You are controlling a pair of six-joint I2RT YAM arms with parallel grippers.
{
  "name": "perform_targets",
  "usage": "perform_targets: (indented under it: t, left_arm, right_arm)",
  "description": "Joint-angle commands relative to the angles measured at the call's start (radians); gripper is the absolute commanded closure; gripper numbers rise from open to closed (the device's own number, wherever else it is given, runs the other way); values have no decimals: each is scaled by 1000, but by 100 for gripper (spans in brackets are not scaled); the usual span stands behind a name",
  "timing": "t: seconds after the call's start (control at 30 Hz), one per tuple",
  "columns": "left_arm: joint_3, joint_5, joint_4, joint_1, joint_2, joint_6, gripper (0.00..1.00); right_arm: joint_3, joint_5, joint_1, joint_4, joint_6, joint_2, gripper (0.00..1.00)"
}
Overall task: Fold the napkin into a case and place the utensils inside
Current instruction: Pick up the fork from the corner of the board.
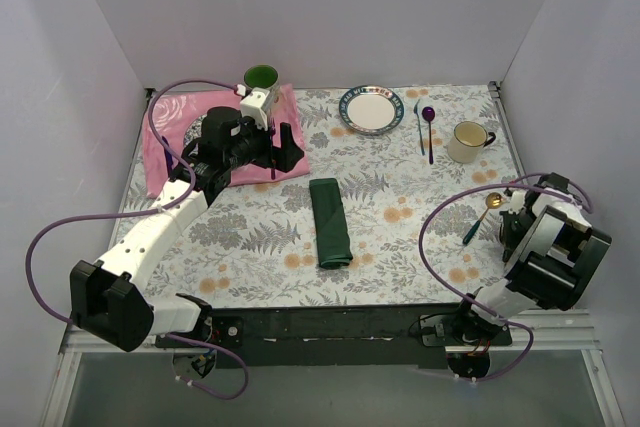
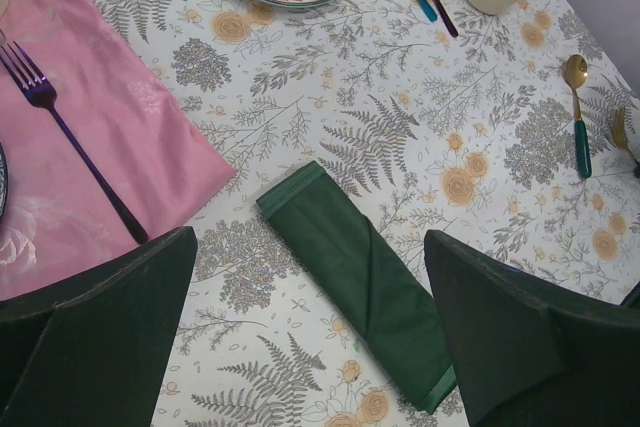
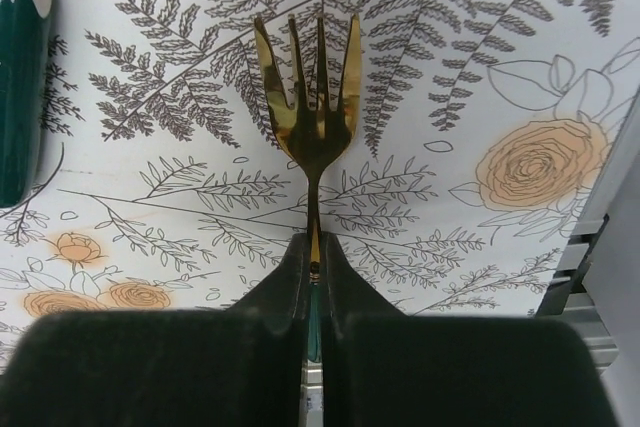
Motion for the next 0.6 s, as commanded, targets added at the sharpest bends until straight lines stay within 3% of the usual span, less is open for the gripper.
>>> perform_targets:
  t: [0.0,0.33,0.43,0.57]
  left_arm:
    - [-13,-6,14,7,-33,17,2]
    - [33,27,-34,7,-14,25,2]
    - [111,111,-129,9,39,48,2]
    - [173,249,-147,9,76,35,2]
  right_arm:
    - [60,-16,-10,-19,31,-85,99]
    - [198,-279,22,-142,55,-350,99]
    - [258,-323,199,-164,139,-384,99]
    - [296,-291,480,-35,276,-390,99]
